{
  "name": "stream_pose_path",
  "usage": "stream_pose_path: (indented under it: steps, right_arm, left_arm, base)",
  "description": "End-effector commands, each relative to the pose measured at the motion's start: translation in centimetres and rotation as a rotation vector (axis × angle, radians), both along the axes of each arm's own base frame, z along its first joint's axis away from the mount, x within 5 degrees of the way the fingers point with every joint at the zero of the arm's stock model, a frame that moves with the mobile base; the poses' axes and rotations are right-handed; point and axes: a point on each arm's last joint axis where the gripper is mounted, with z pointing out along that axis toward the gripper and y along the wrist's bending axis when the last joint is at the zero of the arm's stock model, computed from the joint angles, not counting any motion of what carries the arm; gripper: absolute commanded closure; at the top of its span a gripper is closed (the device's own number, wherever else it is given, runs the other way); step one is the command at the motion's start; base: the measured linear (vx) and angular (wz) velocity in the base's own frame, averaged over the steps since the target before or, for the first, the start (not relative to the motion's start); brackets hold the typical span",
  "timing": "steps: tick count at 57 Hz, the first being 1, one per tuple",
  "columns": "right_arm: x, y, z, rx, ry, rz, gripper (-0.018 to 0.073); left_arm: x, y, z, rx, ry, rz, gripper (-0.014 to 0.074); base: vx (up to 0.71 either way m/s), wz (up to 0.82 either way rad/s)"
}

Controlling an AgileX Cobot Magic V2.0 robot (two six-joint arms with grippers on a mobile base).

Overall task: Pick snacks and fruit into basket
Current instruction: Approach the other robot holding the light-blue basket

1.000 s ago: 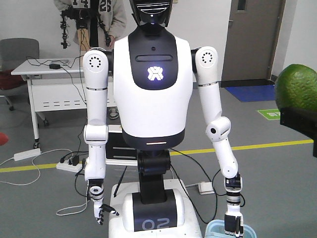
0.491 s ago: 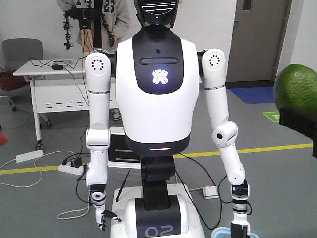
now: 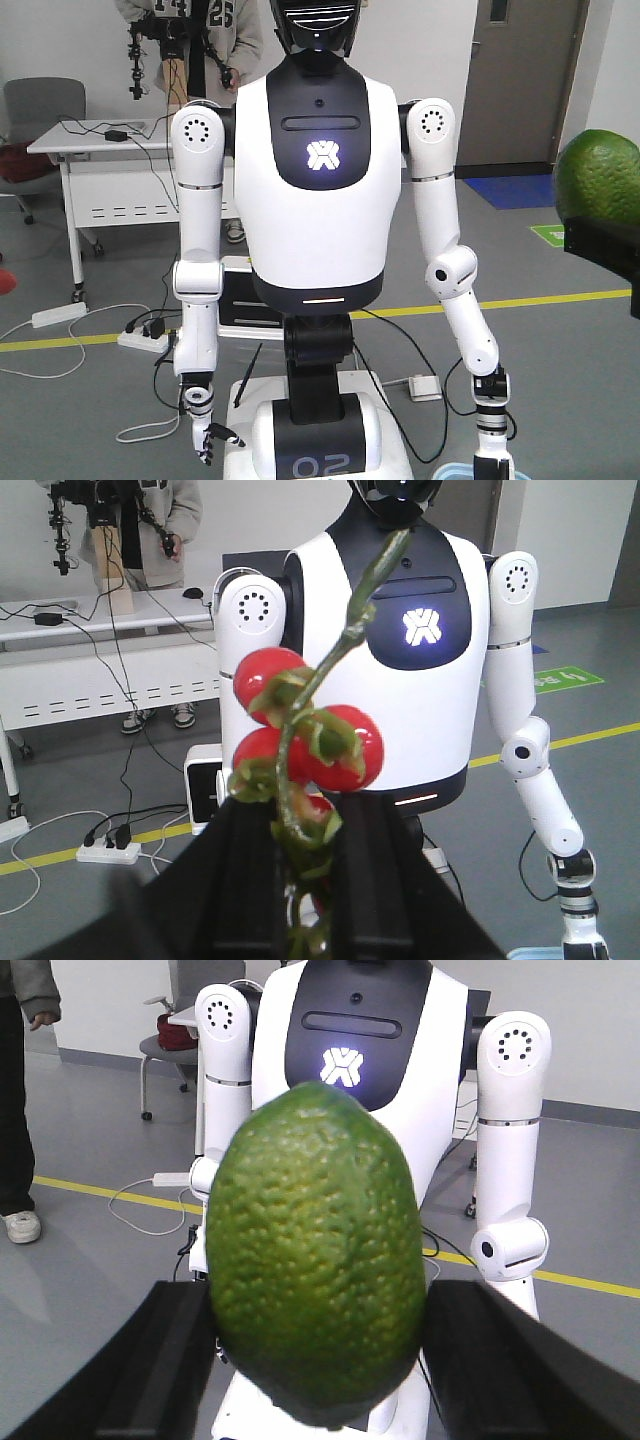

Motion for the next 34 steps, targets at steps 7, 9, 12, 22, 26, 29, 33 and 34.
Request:
stream_pose_path:
  steps: [7, 9, 12, 22, 26, 29, 33, 34]
  right_arm:
    - [-0.2, -0.23, 1.76, 0.033, -0.113, -0.021, 0.0566]
    - [-0.2, -0.23, 1.76, 0.033, -0.113, -0.021, 0.0566]
    - [-0.2, -0.23, 1.75, 0.033, -0.112, -0.021, 0.0566]
    - [-0.2, -0.23, 1.76, 0.033, -0.113, -0.021, 0.0566]
    - [-0.2, -0.23, 1.76, 0.033, -0.113, -0.021, 0.0566]
    - [-0.2, -0.23, 1.76, 0.033, -0.113, -0.021, 0.0566]
    - [-0.2, -0.23, 1.76, 0.033, -0.113, -0.021, 0.0566]
    - [-0.2, -0.23, 1.76, 0.033, -0.113, -0.021, 0.0566]
  left_arm:
    - [-0.46, -0.06, 1.75, -0.034, -0.116, -0.011, 0.0603]
    - [-0.46, -0.06, 1.75, -0.034, -0.116, -0.011, 0.0603]
    - [-0.46, -0.06, 1.75, -0.034, -0.116, -0.011, 0.0603]
    - [-0.46, -0.06, 1.75, -0.034, -0.116, -0.011, 0.0603]
    - [-0.46, -0.06, 1.75, -0.034, -0.116, -0.011, 0.0603]
    - [-0.46, -0.06, 1.75, -0.034, -0.116, -0.011, 0.0603]
    - [-0.46, -0.06, 1.75, -0.034, -0.116, -0.011, 0.0603]
    - [-0.46, -0.06, 1.75, -0.034, -0.116, -0.011, 0.0603]
  base:
    - [0.0, 0.0]
    - [0.0, 0.0]
    - [0.0, 0.0]
    - [0.0, 0.0]
    - [0.0, 0.0]
    - [0.0, 0.0]
    - [0.0, 0.0]
    - [0.0, 0.0]
